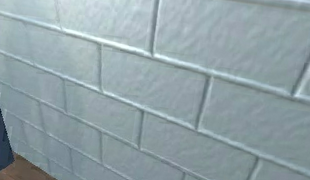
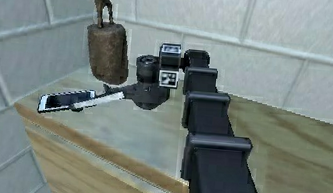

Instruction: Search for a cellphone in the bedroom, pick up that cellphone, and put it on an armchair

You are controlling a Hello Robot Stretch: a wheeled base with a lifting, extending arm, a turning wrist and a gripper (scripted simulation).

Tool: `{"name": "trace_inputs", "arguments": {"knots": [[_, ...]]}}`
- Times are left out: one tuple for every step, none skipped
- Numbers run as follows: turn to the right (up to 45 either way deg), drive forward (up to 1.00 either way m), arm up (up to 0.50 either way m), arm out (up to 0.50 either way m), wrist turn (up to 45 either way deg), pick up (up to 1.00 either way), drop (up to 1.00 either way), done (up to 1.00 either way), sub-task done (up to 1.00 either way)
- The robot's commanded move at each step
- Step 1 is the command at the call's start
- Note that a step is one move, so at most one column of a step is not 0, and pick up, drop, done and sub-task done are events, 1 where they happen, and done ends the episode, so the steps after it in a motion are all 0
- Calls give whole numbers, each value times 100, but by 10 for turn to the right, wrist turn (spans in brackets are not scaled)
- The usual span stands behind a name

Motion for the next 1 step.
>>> {"name": "trace_inputs", "arguments": {"knots": [[0,0,0,0,-450,0,0,0,0]]}}
